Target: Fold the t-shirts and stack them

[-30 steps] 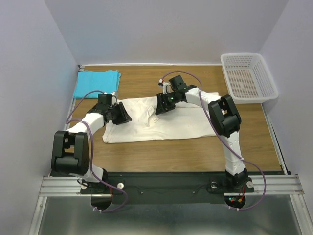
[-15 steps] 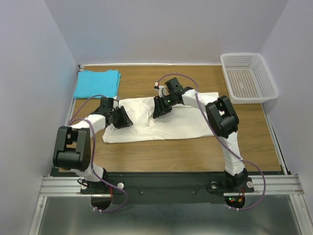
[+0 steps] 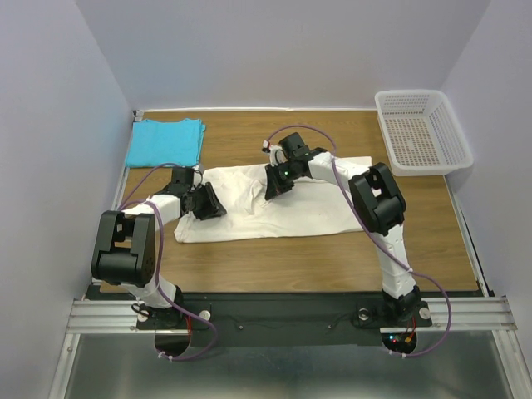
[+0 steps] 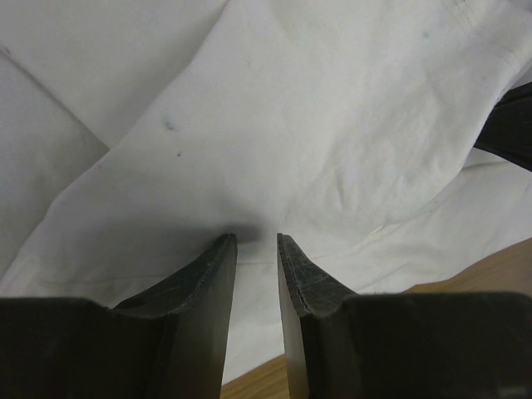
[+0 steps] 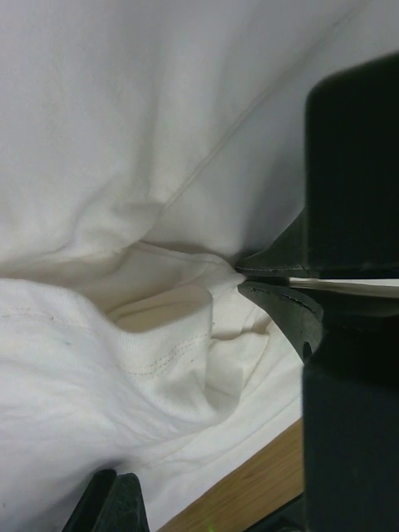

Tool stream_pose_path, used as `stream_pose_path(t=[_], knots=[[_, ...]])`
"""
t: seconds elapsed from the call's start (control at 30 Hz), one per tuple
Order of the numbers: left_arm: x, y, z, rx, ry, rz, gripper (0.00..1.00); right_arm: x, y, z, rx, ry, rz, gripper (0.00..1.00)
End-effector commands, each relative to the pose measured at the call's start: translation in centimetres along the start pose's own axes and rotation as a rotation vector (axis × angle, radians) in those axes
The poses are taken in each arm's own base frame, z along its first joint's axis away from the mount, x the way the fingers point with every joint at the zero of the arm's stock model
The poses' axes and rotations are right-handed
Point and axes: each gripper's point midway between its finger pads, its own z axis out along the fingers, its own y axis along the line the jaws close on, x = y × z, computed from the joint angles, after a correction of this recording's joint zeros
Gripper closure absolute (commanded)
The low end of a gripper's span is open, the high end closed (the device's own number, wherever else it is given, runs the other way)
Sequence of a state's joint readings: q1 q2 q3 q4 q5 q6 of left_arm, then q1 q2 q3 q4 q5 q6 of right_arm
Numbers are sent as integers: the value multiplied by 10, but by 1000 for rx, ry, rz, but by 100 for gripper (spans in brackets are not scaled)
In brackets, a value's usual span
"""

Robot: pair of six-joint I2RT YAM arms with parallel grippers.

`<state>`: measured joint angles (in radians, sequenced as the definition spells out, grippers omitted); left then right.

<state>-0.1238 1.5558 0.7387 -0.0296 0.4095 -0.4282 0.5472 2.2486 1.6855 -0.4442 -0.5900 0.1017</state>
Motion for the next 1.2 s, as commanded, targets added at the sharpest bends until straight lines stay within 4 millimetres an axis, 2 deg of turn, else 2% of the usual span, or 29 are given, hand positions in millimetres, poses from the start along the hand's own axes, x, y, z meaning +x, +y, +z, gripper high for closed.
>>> stream_pose_path(t=[0.0,0.33,0.5,0.6,0.73,0.87,0.97,1.0,1.03,1.17], knots=[[10,12,6,-39,20,14,62,-45,7,-35,93,-119,-110,99],[14,20,11,-63,39,17,62,-56,-6,-48,186,-144,-152,99],[15,24,12,-80,44,18,62,-60,-3,-51,173,-136,-204,98],[15,23,12,-79,43,19,62,-54,10,-50,96,-108,-242,93],[11,21,11,-72,33,26,62,-54,5,-49,115,-102,-234,86],[11,20,11,-69,34,27,62,-64,-1,-53,167,-126,-231,86],[12,20,11,-67,37,26,62,-76,-15,-62,272,-157,-229,73],[12,20,11,-67,37,28,62,-80,-16,-65,286,-167,-237,62],[11,20,11,-65,37,28,62,-83,-13,-68,282,-176,-247,58],[10,18,10,-63,33,32,62,-89,3,-72,210,-193,-267,55]])
